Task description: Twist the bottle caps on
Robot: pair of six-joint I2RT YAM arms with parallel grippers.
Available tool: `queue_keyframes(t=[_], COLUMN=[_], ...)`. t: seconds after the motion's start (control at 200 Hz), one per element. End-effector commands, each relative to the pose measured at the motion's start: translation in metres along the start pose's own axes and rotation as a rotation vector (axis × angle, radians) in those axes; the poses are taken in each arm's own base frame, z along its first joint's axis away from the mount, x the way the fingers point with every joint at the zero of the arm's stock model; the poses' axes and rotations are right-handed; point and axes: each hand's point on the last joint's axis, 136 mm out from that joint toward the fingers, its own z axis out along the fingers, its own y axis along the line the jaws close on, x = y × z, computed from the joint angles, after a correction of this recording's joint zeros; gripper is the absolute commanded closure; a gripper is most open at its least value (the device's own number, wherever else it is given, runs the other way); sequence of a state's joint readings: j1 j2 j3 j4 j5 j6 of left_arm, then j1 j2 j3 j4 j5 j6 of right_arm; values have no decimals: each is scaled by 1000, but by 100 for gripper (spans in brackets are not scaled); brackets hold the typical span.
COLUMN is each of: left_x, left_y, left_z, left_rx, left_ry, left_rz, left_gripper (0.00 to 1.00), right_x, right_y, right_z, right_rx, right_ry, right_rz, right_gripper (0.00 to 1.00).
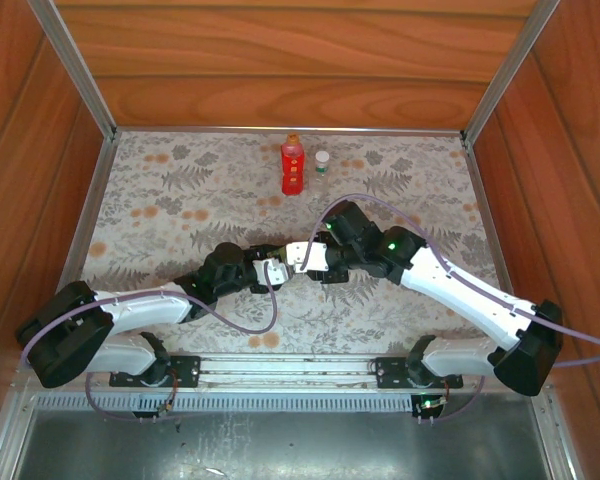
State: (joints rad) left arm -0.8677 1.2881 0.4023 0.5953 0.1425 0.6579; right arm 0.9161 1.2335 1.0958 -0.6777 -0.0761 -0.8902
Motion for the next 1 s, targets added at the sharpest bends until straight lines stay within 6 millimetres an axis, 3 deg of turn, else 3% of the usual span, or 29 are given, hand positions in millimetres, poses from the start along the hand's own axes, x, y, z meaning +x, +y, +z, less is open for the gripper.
queue_keyframes(t=[0.0,0.37,0.994], left_x=[5,6,8], left_y=[-13,-13,-13], left_z=[0,0,-1], left_rx=[56,57,51], left_ry=[32,36,42], left_rz=[-5,-6,-5], left_gripper=[35,35,35], right_x=[-7,-2,4], right_y=[-6,-29,-10], right_z=[2,5,12], right_rx=[8,119,-3], right_ry=[-12,20,19], right_rz=[-40,6,20], right_gripper=[56,54,58])
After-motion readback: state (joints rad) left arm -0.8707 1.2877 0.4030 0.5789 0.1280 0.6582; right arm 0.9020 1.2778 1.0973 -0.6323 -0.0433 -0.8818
